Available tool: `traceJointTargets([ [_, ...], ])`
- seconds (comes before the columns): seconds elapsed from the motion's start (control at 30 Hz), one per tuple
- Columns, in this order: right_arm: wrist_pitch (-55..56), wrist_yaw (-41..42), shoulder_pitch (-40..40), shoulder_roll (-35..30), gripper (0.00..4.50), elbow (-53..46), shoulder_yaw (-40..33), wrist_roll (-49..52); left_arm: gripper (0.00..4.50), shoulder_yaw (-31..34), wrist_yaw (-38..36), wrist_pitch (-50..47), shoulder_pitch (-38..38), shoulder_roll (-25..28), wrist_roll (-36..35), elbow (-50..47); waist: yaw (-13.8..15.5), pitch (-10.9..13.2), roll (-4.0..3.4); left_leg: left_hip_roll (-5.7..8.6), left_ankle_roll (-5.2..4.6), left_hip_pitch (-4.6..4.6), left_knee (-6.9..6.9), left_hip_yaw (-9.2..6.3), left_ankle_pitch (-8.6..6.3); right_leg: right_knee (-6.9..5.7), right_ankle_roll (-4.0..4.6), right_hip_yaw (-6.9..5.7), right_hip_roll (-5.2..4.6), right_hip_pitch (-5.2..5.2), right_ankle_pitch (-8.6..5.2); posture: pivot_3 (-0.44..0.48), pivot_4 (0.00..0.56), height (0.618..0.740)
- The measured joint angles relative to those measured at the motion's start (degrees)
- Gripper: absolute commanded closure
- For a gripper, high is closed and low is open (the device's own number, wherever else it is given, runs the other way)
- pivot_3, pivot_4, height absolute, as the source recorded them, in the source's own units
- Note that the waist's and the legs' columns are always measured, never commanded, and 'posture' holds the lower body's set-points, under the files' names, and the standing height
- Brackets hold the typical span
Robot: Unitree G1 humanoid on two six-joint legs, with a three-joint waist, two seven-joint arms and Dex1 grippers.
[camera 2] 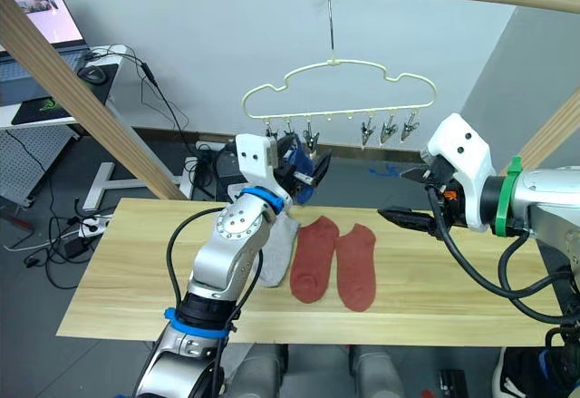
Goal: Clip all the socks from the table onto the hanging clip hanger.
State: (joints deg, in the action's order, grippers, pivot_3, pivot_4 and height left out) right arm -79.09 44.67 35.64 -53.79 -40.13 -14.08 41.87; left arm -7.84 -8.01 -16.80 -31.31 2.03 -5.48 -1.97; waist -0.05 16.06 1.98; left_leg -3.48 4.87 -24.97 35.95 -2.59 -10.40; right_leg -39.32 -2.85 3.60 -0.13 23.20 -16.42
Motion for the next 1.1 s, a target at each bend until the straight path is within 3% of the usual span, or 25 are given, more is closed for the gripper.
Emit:
traceJointTargets([
  [0.17,-0.8,-2.0,0.0,-0.4,0.49,-0.2,-0.6,2.1,1.72,0.2,-0.3,1.0,-0.4,-1.6,0.0,0.7,-0.4,0.0,0.00,-0.01,-0.02,0.00,-0.02,0.00,-0.01,0.03,0.00,0.01,0.01,0.00,0.00,-0.048,0.245,0.740],
  [0.53,-1.3,-5.6,-1.8,-1.0,0.49,-0.8,-1.9,5.0,1.72,0.8,-0.4,1.1,-0.8,-2.0,1.4,1.3,-0.6,0.0,0.00,0.00,-0.03,-0.04,-0.03,0.03,-0.02,0.19,-0.03,0.03,0.01,0.00,0.01,-0.060,0.248,0.740],
  [0.9,-1.1,-7.9,-4.9,-1.5,0.49,-0.9,-3.2,7.6,1.72,1.6,-3.9,2.2,3.4,2.0,0.9,-7.2,-1.5,0.0,0.00,-0.01,-0.05,-0.05,-0.04,0.06,-0.03,0.23,-0.03,0.07,0.01,0.00,0.01,-0.047,0.245,0.740],
  [1.1,-0.1,-8.6,-5.2,-2.1,0.49,-0.9,-3.3,8.9,1.72,1.4,-3.3,2.1,3.6,0.6,1.2,-7.0,-1.5,0.0,0.00,-0.01,-0.05,-0.05,-0.03,0.08,-0.03,0.25,-0.06,0.08,0.01,0.00,0.03,-0.058,0.243,0.740],
])
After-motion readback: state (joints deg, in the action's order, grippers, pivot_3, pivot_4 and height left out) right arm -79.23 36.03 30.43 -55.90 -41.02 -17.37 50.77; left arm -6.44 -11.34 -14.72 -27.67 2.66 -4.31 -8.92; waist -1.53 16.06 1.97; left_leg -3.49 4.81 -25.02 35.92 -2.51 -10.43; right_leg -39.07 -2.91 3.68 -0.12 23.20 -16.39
